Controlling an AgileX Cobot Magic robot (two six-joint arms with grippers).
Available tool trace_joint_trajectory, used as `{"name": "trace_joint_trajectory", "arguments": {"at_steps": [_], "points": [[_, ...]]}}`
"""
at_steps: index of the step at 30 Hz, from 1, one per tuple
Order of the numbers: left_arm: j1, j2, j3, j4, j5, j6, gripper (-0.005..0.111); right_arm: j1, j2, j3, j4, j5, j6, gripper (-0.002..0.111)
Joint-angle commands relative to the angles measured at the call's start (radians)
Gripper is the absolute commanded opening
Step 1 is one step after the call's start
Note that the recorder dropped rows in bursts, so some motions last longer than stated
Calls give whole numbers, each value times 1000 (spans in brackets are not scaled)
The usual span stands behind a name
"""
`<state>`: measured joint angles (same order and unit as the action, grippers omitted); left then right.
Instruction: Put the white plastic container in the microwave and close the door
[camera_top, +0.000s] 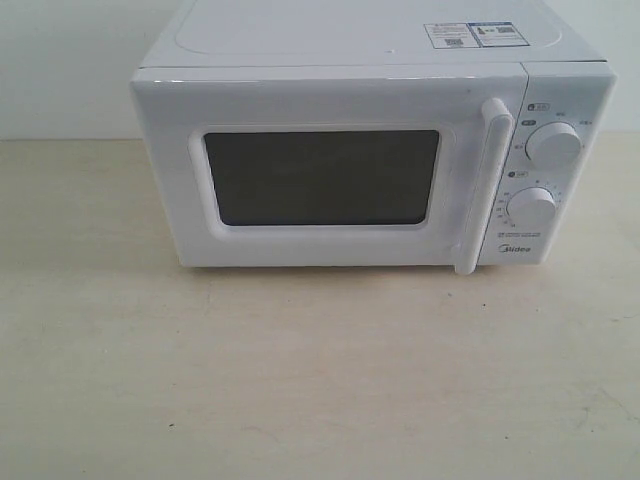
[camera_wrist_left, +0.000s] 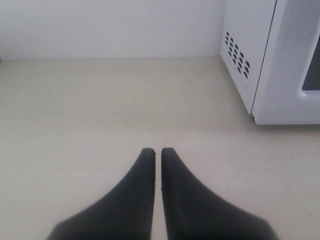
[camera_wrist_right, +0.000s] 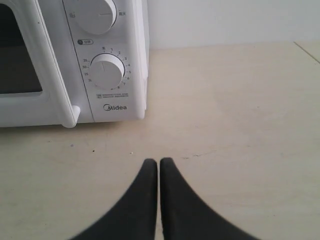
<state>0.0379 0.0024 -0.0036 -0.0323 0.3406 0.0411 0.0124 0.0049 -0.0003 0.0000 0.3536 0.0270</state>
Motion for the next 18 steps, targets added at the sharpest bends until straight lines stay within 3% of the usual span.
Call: {"name": "trace_joint_trajectory", "arguments": {"at_steps": [1,18], "points": [[-1,-2,4,0,-3,6,4,-4,-5,0,0,-5,8,0],[-1,-2,4,0,-3,6,4,-4,-5,0,0,-5,16,0]]}}
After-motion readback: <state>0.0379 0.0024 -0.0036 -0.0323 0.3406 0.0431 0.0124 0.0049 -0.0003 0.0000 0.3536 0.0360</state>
